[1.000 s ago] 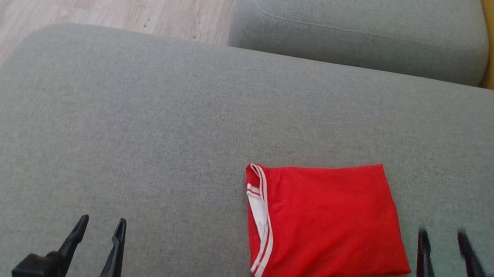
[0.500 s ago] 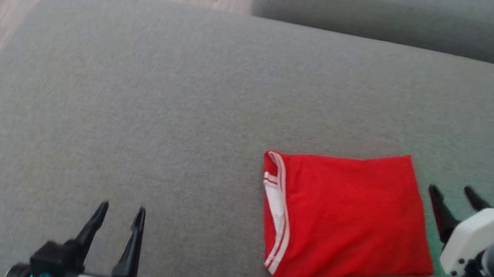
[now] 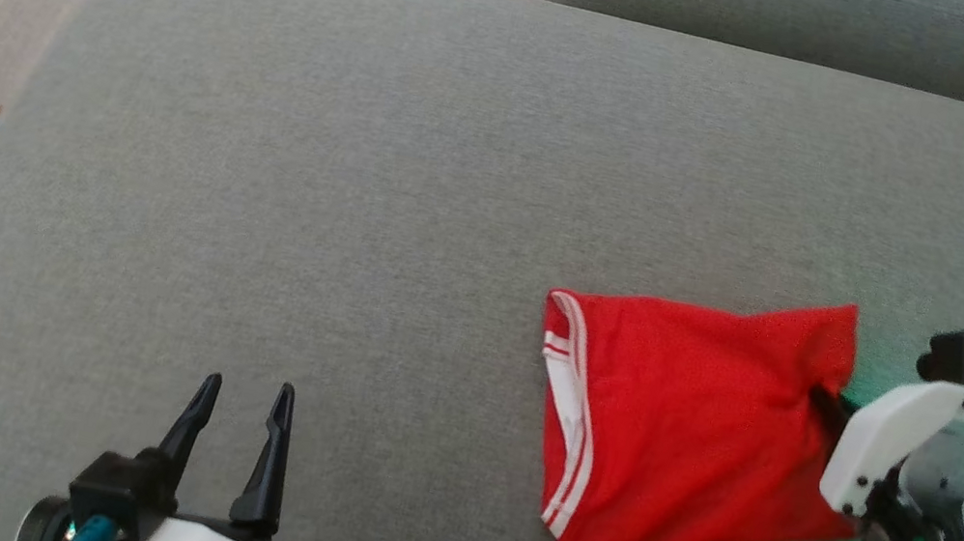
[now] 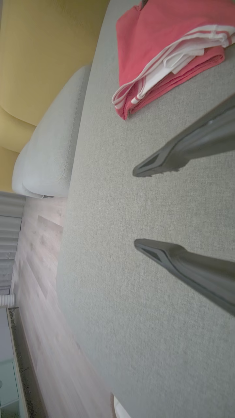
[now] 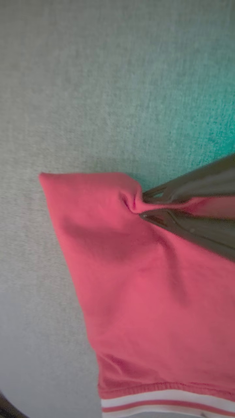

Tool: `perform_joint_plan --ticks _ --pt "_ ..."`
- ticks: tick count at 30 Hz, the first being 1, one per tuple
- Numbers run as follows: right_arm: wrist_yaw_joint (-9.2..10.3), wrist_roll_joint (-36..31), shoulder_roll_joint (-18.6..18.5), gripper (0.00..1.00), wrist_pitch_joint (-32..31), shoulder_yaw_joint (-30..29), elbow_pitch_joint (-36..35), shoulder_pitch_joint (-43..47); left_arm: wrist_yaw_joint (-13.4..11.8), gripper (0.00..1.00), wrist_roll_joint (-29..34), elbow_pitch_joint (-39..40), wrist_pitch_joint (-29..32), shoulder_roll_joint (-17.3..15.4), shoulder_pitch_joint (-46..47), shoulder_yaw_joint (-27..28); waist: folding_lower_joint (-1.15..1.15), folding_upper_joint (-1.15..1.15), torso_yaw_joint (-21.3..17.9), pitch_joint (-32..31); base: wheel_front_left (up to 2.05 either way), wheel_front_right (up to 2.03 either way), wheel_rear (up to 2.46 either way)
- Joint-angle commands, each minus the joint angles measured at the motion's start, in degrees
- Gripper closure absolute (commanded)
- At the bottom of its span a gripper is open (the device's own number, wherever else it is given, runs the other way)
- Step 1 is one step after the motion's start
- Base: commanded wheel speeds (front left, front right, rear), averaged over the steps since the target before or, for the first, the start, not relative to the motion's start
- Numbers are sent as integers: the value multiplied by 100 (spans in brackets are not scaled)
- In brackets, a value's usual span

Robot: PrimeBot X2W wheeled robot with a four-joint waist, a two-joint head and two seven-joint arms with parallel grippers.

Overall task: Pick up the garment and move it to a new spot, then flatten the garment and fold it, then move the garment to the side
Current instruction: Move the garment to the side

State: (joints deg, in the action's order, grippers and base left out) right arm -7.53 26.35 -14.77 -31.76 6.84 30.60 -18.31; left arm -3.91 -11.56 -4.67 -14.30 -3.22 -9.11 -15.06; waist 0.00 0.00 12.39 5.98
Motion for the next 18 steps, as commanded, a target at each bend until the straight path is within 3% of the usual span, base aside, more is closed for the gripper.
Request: perform_joint_plan --ticks 1,12,18 --pt "4 88 -7 100 99 85 -186 -302 -48 0 -47 187 -70 35 224 169 0 0 -91 5 0 0 0" --pt "4 -70 -472 100 308 -163 -209 -1409 -30 0 -23 265 -70 35 342 186 0 0 -1349 179 0 0 0" --pt "4 -258 -875 100 436 -487 -178 -1760 13 0 33 259 -70 35 587 140 0 0 -1775 353 0 0 0"
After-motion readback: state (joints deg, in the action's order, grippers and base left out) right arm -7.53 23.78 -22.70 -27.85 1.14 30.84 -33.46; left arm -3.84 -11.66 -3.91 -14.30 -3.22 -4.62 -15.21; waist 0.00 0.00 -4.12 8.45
